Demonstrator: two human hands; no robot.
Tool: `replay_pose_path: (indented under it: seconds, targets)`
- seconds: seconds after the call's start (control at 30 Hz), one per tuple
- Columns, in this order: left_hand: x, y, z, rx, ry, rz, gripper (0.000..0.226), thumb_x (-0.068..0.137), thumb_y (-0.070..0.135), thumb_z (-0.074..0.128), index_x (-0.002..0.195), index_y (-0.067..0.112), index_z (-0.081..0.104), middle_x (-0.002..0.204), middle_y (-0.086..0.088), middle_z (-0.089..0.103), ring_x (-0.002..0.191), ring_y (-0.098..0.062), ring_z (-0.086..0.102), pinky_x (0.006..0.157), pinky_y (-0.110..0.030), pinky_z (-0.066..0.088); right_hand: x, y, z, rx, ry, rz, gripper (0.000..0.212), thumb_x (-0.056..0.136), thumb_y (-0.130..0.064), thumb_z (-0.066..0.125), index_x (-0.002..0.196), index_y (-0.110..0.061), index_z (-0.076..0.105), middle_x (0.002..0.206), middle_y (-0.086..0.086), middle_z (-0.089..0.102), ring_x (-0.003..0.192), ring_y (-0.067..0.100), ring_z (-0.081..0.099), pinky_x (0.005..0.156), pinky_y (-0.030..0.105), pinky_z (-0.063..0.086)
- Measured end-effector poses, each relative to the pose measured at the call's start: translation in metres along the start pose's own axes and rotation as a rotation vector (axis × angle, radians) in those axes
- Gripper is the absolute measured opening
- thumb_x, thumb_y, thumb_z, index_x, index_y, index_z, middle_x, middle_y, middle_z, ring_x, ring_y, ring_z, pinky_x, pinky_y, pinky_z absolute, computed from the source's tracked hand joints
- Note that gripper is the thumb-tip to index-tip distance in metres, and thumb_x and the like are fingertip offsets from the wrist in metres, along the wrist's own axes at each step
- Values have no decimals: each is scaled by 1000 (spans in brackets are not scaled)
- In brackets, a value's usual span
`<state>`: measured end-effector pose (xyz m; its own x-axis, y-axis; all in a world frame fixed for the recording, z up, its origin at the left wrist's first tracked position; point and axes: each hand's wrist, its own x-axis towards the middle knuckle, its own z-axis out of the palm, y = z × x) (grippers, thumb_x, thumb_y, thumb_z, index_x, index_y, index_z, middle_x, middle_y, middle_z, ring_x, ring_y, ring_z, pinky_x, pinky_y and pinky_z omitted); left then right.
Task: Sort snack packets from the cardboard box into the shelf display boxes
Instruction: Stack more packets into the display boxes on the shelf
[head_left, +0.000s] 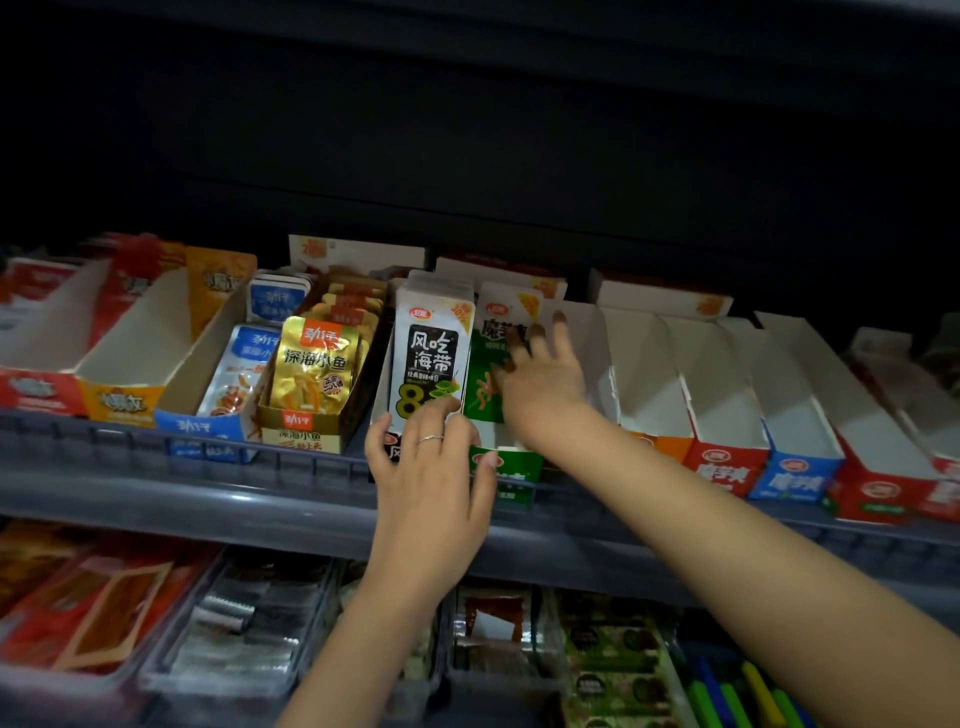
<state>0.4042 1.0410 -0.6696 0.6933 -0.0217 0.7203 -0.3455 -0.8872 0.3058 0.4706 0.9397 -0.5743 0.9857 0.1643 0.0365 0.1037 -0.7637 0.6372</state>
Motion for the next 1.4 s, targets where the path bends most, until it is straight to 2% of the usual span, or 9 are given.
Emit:
replay_pose_path:
  seconds: [0.2,0.4,0.63,0.83,0.97,1.07,1.13,1.23,1.4]
  targets:
    - [0,1,-1,7,-2,0,23,91,36,33,92,20,49,120,-5,56,118,-21,50,106,-44,13,1,-2,1,-49,-12,36,75,92,-44,49,152,-25,9,159,8,8,145,33,1,113,53,-8]
    - [-1,0,-2,4,1,10,21,91,35,34,94,20,48,120,-5,55,118,-20,49,106,-44,14,-3,0,-1,-13,59,-72,60,91,-38,52,147,-28,31,155,9,20,142,31,8,113,52,-5]
    - [-1,1,-5,-9,-8,21,20,86,29,34,93,19,49,121,-5,55,120,-20,46,106,-44,13,0,-8,-1,-253,-17,-69,76,91,-49,50,152,-26,12,158,10,10,145,35,-1,114,49,-8]
    - [0,0,-5,-3,-21,18,23,83,28,33,96,19,50,122,-5,54,120,-20,46,107,-43,12,1,-7,-1,-142,-5,-57,73,90,-46,53,151,-28,18,158,11,13,145,33,1,113,51,-8]
    - [-1,-1,-6,-14,-35,33,22,84,27,33,100,20,47,124,-7,52,121,-22,45,108,-44,12,-6,1,-3,151,197,-67,44,90,-32,54,134,-29,51,148,8,35,142,32,13,111,57,-9]
    - [-2,1,-16,-54,-15,55,31,83,18,31,106,17,52,132,-12,47,125,-27,42,108,-50,16,-33,10,1,418,371,-24,38,87,-17,52,122,-28,60,137,3,48,137,27,25,111,55,-6]
    - [-5,5,-33,-94,56,106,33,83,10,34,108,14,55,133,-12,48,124,-24,41,106,-52,23,-59,14,13,548,590,18,32,83,-11,54,110,-24,66,119,0,61,123,25,43,108,47,1]
    - [-21,9,-61,-163,105,231,23,86,9,44,102,10,61,118,-8,58,109,-19,48,95,-40,32,-100,15,42,657,857,-20,17,76,-8,59,85,-20,69,87,-4,67,97,22,56,104,42,16]
    - [-83,7,-75,-125,-398,560,23,91,19,43,97,13,64,98,-2,64,88,-20,59,77,-32,42,-167,-11,116,707,840,-290,17,81,-14,49,79,-18,66,83,-4,64,92,19,55,99,40,29]
